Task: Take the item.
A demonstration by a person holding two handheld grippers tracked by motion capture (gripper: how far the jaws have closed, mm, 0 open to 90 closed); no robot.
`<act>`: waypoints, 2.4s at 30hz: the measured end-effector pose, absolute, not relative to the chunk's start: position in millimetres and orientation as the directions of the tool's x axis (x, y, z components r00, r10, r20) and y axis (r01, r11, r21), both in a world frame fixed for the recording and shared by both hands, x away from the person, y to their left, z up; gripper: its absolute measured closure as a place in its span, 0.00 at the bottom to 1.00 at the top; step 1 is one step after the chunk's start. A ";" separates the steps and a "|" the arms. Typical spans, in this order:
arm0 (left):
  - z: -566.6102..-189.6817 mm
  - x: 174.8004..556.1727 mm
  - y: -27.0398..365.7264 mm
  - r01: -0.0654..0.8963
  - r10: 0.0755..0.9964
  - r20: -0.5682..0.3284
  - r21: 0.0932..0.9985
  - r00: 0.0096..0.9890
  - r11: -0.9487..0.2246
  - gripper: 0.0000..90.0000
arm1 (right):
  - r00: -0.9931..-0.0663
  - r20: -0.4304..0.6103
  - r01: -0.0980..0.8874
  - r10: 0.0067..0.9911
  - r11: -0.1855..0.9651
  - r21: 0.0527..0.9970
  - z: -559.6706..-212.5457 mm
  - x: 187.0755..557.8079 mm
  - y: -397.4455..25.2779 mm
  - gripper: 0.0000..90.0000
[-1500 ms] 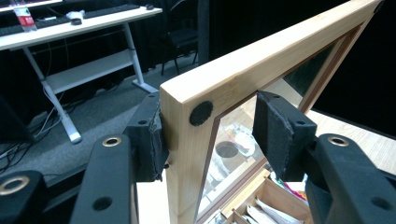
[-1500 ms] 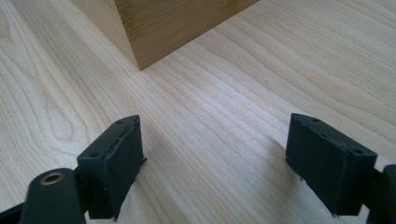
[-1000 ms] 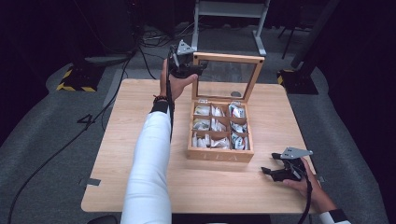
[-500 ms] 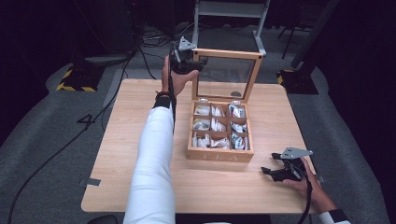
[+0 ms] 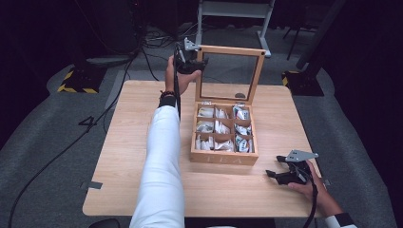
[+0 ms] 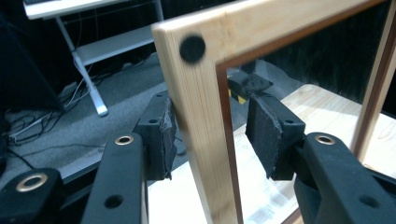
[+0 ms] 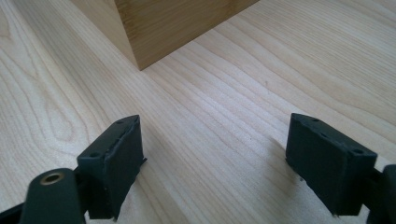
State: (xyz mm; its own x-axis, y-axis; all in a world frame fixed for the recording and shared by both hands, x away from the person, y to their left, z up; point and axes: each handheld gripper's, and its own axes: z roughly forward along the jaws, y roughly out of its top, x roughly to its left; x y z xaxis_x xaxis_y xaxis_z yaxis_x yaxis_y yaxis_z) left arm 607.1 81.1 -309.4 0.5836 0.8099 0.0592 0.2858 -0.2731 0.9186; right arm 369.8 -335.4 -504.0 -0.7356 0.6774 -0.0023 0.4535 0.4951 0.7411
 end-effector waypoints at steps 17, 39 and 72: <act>-341.0 613.1 82.1 0.340 0.816 0.003 0.908 0.578 -0.244 0.61 | -0.736 -0.005 0.452 0.677 0.496 0.741 -504.1 369.8 -335.6 0.21; -389.8 599.2 85.7 0.386 0.780 0.034 0.855 0.625 -0.347 0.61 | -0.737 -0.004 0.452 0.676 0.498 0.740 -504.1 369.7 -335.6 0.21; -410.0 531.3 125.9 0.397 0.761 0.103 0.804 0.641 -0.443 0.26 | -0.735 -0.004 0.454 0.679 0.496 0.740 -504.2 369.0 -335.8 0.21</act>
State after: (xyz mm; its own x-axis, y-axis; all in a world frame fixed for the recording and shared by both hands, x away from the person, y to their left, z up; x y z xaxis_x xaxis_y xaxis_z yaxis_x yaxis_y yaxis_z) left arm 531.3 125.9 -410.0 0.6409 0.7607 0.1026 0.3971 -0.4430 0.8037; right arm 369.0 -335.8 -504.2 -0.7345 0.6786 -0.0041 0.4540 0.4959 0.7402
